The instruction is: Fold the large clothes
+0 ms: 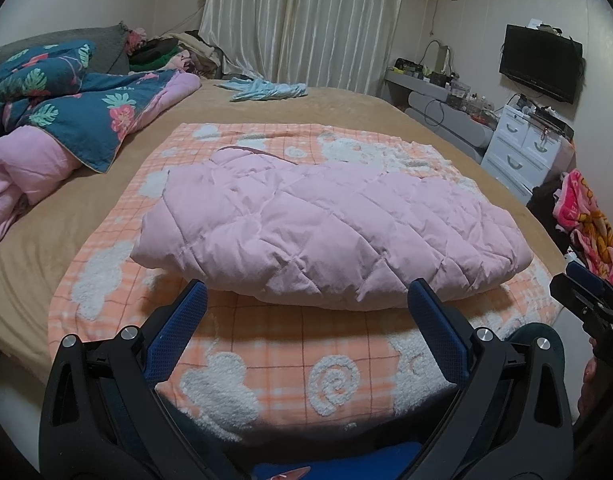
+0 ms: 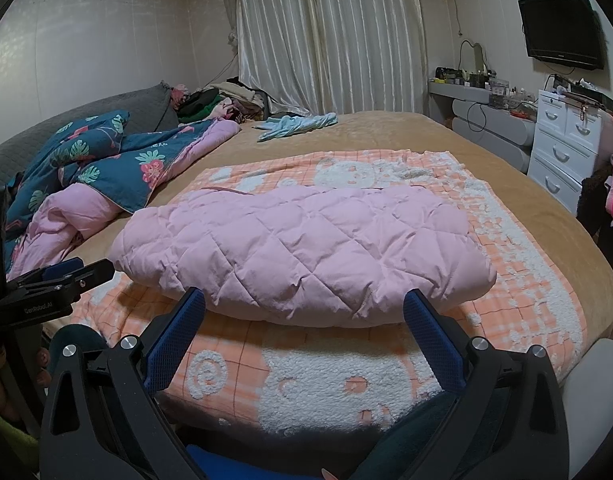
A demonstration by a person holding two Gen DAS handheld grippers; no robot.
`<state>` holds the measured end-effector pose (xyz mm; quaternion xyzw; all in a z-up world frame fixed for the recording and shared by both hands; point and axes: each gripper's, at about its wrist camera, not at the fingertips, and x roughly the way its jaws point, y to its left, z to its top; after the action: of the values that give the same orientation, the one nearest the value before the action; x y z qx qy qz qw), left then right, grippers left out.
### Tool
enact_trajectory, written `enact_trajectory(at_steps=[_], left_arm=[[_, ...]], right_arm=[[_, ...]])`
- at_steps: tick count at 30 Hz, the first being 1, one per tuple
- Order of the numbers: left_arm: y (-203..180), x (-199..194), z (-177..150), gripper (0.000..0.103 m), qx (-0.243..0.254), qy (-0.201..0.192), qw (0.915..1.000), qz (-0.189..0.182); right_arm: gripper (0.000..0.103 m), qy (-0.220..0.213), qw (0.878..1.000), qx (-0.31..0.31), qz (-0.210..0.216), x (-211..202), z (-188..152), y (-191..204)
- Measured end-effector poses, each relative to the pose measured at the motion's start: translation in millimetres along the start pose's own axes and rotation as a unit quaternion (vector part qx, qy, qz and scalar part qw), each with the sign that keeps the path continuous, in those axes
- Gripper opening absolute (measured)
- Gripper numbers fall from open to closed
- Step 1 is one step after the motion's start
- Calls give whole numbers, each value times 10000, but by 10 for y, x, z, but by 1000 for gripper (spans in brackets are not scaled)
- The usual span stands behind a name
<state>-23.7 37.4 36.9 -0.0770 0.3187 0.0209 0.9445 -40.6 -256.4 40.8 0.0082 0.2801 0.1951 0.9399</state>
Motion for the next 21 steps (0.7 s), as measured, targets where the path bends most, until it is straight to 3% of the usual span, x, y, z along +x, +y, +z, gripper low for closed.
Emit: enact_trajectory(at_steps=[13,15,17,21], left_arm=[[9,-26,-19,94,73,-119,9999,-22],[12,1,-5,94,67,-66,9998,150],[41,40,1,94,21,-24,9993,386],[231,116,48,94,-262,15,9987,435]], right_arm=[[99,-41,10000,43,-38,-20,-9,-27],[99,-64,9999,86,-82,-30,-7,-67],[99,-143,9995,187,-197,-63,-5,-166],[99,-308,9946,734,-669,-152,14,-623]])
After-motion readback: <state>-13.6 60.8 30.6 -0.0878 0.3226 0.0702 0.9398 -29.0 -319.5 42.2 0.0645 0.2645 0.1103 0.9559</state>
